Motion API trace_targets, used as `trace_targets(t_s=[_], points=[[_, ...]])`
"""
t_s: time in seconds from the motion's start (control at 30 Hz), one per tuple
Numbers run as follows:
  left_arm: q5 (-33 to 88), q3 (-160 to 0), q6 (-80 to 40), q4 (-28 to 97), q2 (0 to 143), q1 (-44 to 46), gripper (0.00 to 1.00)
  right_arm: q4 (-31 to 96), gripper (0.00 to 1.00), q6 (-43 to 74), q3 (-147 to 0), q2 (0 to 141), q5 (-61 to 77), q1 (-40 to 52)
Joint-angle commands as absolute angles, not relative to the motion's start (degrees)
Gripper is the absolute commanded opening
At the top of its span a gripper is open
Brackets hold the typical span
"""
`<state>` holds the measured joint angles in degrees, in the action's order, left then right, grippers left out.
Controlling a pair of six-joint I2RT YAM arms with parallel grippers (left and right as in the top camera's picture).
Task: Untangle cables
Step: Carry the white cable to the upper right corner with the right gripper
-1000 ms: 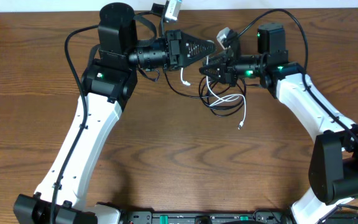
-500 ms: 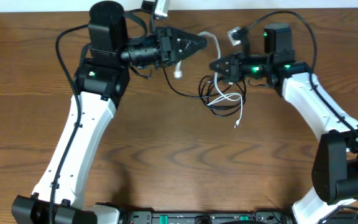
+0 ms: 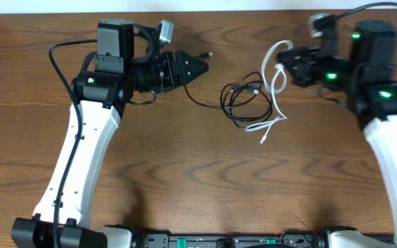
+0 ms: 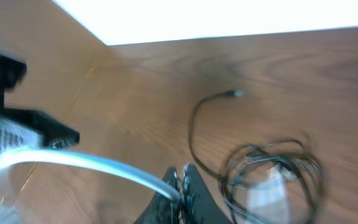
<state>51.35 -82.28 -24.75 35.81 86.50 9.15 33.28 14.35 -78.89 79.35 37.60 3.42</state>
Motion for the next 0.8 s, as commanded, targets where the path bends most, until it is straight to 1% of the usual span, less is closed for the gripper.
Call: trace_targets(t_s=[0.0,0.17,0.27,0.37,0.53,0.63,0.77], points=[[43.51,-82.17,-18.22,38.46,85.95,9.02,0.59,39.79,0.01,14.57,-85.54,77.91,26.13,1.56],[41.23,-82.17,-17.58,40.25,85.95,9.02,0.58,52.51,0.01,11.64,-99.66,82.17,17.87,-0.75],[41.23,-82.17,-17.58,40.25,85.95,9.02,0.58,56.66,0.01,10.41,-108.57,87.42,15.38,-2.61],[41.25,-82.17,-17.58,40.34,85.95,9.02,0.59,57.80,0.01,10.13,-116.36,93.27,11.62,-4.69],[41.23,-82.17,-17.61,40.23,85.95,9.02,0.58,53.95,0.01,9.98,-126.69,103.88,3.11,-9.02],[40.47,-82.06,-17.61,40.27,85.95,9.08,0.59,48.31,0.01,9.96,-128.18,108.62,-1.69,-12.01],[39.07,-81.95,-17.58,40.29,85.95,9.08,0.58,40.07,0.01,8.49,-128.18,114.32,-3.60,-16.82]])
